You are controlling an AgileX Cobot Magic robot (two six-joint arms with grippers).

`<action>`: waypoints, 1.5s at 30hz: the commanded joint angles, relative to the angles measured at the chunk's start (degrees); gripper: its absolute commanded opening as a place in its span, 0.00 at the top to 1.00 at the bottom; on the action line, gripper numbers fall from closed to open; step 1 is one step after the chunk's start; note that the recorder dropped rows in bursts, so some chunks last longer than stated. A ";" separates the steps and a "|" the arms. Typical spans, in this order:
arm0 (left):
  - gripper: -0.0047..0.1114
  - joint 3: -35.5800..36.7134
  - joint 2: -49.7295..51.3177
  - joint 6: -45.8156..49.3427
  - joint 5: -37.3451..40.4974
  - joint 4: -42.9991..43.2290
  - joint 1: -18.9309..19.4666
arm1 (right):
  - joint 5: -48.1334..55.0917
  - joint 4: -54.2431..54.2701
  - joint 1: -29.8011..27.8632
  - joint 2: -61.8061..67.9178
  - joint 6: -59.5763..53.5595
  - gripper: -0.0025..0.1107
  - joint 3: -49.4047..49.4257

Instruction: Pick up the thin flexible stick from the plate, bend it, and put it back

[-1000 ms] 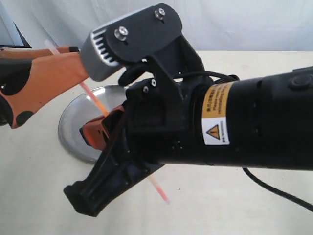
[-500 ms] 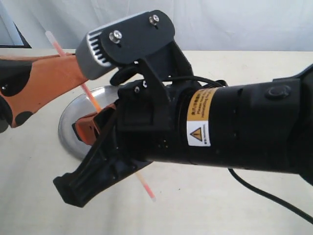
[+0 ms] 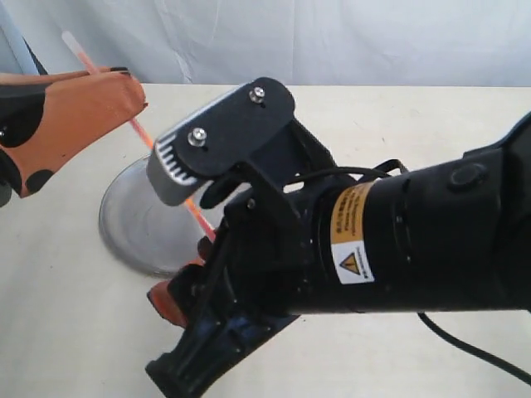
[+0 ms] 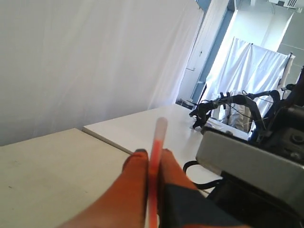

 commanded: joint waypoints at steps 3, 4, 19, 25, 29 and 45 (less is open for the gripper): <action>0.96 -0.21 0.03 -2.91 -0.84 -0.29 -0.05 | 2.03 -7.46 -0.09 -0.34 1.23 0.51 0.14; 0.96 -0.21 0.03 -3.20 -1.36 -0.27 -0.05 | 2.03 -8.47 -0.09 -0.34 1.39 0.54 0.14; 0.96 -0.21 0.03 -10.68 -7.55 -5.89 -0.05 | 0.57 -22.42 -0.19 5.18 7.49 0.98 0.14; 0.96 -0.21 0.03 -12.86 -7.23 -5.39 -0.05 | -1.08 -36.36 -0.19 7.51 15.16 0.98 0.14; 0.96 -0.21 0.03 -15.77 -6.07 -4.60 -0.05 | 2.19 -52.30 -0.19 7.56 28.43 0.98 0.14; 0.96 -0.21 0.03 -13.05 13.35 4.03 -0.05 | 4.04 -63.83 -0.05 -1.24 46.94 0.98 0.14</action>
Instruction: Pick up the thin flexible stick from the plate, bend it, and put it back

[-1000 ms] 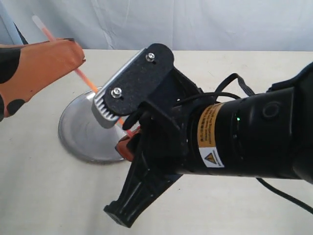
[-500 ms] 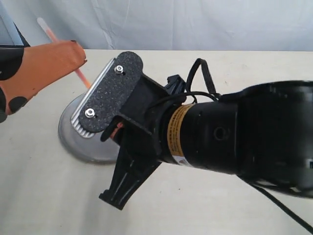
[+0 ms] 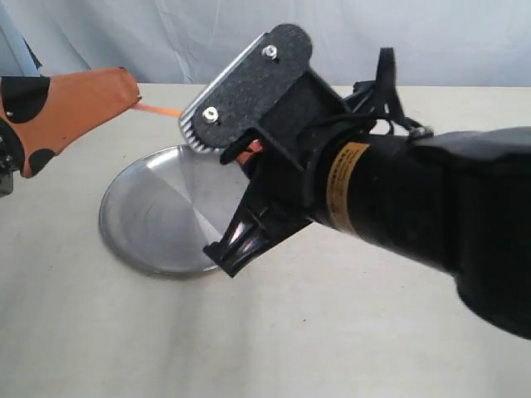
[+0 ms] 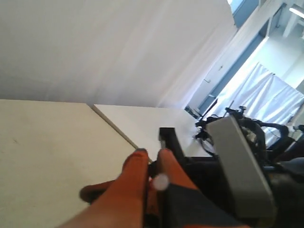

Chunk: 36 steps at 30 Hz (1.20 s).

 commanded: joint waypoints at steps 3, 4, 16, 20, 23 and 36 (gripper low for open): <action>0.96 0.11 0.02 7.03 10.49 2.38 -0.15 | -2.45 7.81 -0.17 -7.32 -1.46 0.98 -0.21; 0.96 0.11 0.02 8.22 12.04 2.01 -0.15 | -3.02 10.55 -0.17 -8.10 -2.99 0.98 -0.21; 0.96 0.11 0.02 16.22 13.22 -0.29 -0.15 | -7.17 61.35 -0.17 -12.44 -48.35 0.98 -0.21; 0.96 0.11 0.02 15.18 6.14 -2.26 -0.15 | -3.06 65.77 -0.17 -12.05 -54.20 0.98 -0.21; 0.96 0.11 0.02 13.04 -2.71 -5.37 -0.15 | -0.92 62.74 -0.28 -10.48 -54.20 0.98 -0.21; 0.96 0.11 0.02 1.65 -13.66 2.99 -0.15 | -1.33 13.47 -0.28 -4.77 -15.39 0.98 -0.21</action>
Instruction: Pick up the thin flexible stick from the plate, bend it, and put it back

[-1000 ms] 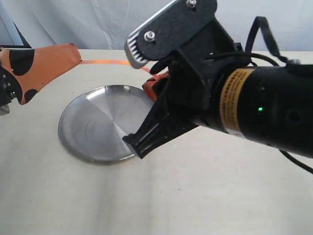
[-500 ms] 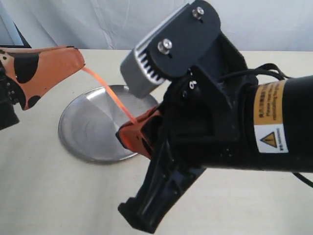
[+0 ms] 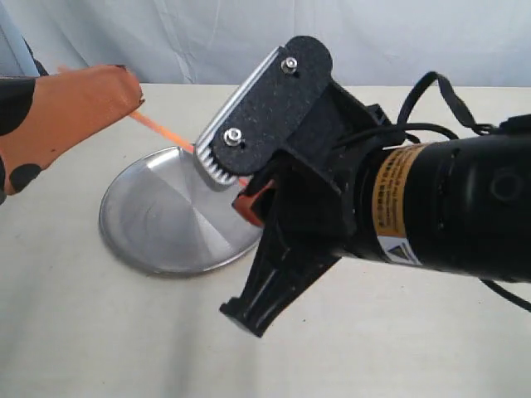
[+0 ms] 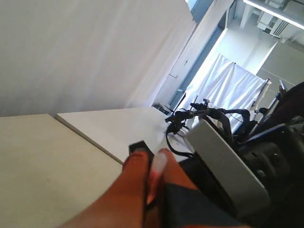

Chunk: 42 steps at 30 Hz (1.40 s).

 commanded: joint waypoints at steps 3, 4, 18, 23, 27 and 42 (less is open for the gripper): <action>0.96 0.20 0.04 -1.97 -0.86 4.94 -0.14 | 0.04 -25.91 0.07 1.83 22.09 0.98 -0.21; 0.96 0.20 0.04 -1.75 0.78 6.06 -0.14 | 0.04 -26.69 0.07 1.83 23.38 0.98 -0.21; 0.96 0.20 0.04 0.21 24.76 12.79 -0.14 | 2.88 -12.85 0.17 -9.59 21.52 0.98 -0.21; 0.96 0.20 0.04 4.52 23.51 4.83 -0.14 | 3.71 3.24 0.17 -13.93 8.04 0.98 -0.21; 0.96 0.20 0.04 5.25 16.23 0.17 -0.14 | 8.17 7.01 0.17 -14.56 3.92 0.98 -0.21; 0.96 0.20 0.04 3.40 -0.79 -3.03 -0.14 | 9.11 -6.44 0.17 -4.43 1.91 0.98 0.42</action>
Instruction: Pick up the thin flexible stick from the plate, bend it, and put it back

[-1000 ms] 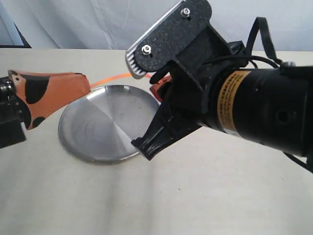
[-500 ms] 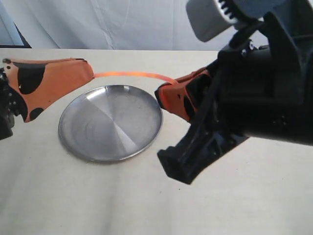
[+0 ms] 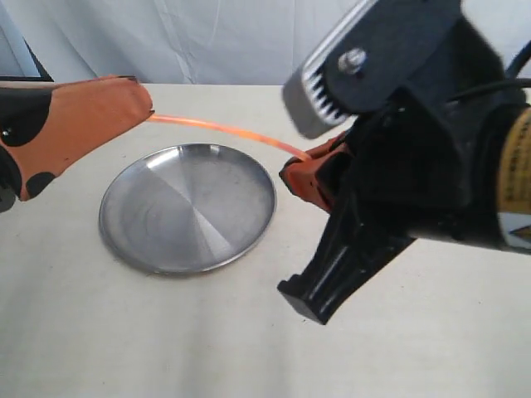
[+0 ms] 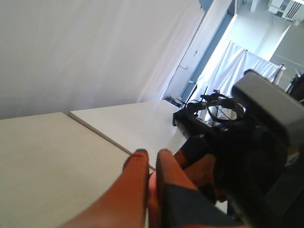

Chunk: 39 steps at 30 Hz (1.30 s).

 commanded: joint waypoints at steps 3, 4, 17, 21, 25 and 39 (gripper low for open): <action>0.96 0.33 0.03 -2.69 -5.43 -2.29 0.34 | 1.29 -13.77 -0.27 8.95 6.45 0.98 0.42; 0.96 0.33 0.03 -2.82 -5.89 -1.88 0.34 | 1.95 -17.25 -0.27 10.42 9.49 0.98 0.42; 0.96 0.33 0.03 -3.65 22.23 13.45 0.34 | 7.00 -23.25 -0.28 12.80 19.67 0.98 0.42; 0.96 0.33 0.03 -3.40 30.21 13.62 0.34 | 0.81 -14.51 -0.28 8.39 16.33 0.98 0.42; 0.96 0.33 0.03 -2.48 30.70 13.62 0.34 | -6.01 -6.02 -0.28 3.75 9.37 0.98 0.42; 0.42 0.23 -2.01 -5.39 25.11 11.53 0.34 | -5.33 -17.83 -2.16 19.39 12.87 0.98 0.42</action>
